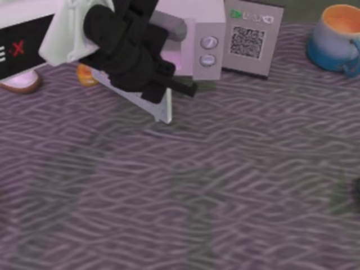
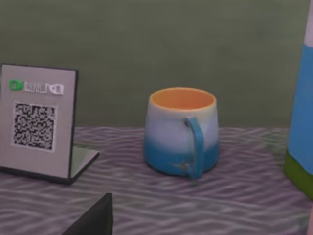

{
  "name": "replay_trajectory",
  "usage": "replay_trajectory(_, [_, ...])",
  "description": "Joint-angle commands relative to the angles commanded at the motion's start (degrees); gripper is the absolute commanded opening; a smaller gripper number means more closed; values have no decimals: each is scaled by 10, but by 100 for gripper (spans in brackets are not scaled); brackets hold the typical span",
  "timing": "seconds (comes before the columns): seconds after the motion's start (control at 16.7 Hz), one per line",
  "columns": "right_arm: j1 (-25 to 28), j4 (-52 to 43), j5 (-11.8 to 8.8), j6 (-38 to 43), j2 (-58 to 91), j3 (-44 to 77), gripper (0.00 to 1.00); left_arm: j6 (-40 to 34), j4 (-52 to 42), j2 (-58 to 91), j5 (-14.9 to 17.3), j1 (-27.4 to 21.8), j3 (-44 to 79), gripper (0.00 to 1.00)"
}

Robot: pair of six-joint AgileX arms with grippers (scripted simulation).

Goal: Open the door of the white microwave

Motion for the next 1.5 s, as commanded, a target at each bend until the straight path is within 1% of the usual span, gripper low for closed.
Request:
replay_trajectory(0.12, [0, 0, 0, 0, 0, 0, 100, 9, 1, -5, 4, 2, -4, 0])
replay_trajectory(0.42, [0, 0, 0, 0, 0, 0, 100, 71, 4, -35, 37, 26, -38, 0])
replay_trajectory(0.54, [0, 0, 0, 0, 0, 0, 100, 87, 5, -42, 46, 32, -46, 0])
replay_trajectory(1.5, [0, 0, 0, 0, 0, 0, 100, 87, 5, -42, 46, 32, -46, 0])
